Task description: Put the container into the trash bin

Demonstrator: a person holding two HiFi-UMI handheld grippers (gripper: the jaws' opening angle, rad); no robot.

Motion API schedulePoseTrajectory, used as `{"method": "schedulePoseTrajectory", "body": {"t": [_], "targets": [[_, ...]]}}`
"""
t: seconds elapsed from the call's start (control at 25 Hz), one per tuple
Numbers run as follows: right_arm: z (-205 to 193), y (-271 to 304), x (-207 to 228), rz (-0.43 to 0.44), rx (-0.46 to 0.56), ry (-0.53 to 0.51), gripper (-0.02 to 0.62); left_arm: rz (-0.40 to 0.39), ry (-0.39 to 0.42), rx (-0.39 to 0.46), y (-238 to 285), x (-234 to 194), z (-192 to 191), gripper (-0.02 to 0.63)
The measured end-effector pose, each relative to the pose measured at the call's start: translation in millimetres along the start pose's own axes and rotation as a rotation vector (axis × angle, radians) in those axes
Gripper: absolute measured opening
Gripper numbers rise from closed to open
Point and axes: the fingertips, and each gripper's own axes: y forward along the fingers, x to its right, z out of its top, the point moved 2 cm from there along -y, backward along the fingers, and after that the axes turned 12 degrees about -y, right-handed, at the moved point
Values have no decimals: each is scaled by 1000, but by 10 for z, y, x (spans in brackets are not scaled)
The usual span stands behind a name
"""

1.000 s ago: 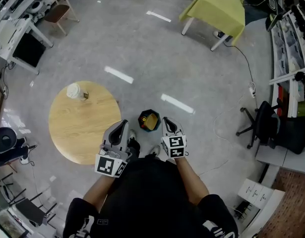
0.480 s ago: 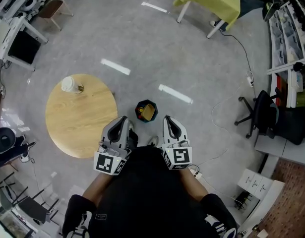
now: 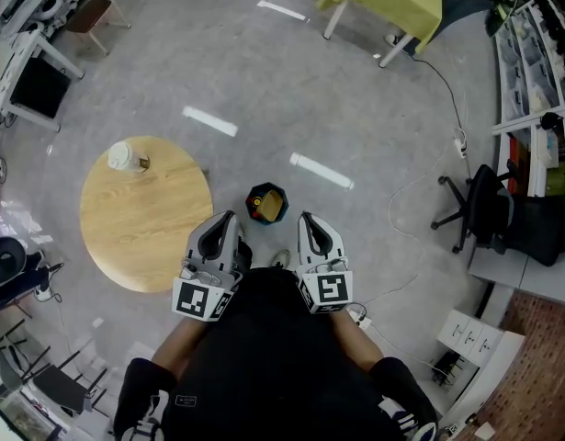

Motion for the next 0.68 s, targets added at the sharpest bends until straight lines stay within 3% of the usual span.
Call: {"method": "schedulePoseTrajectory", "body": {"t": [0.68], "targets": [[-13, 38, -55, 14, 8, -16, 26, 11, -10, 17, -49, -43, -4, 8]]}}
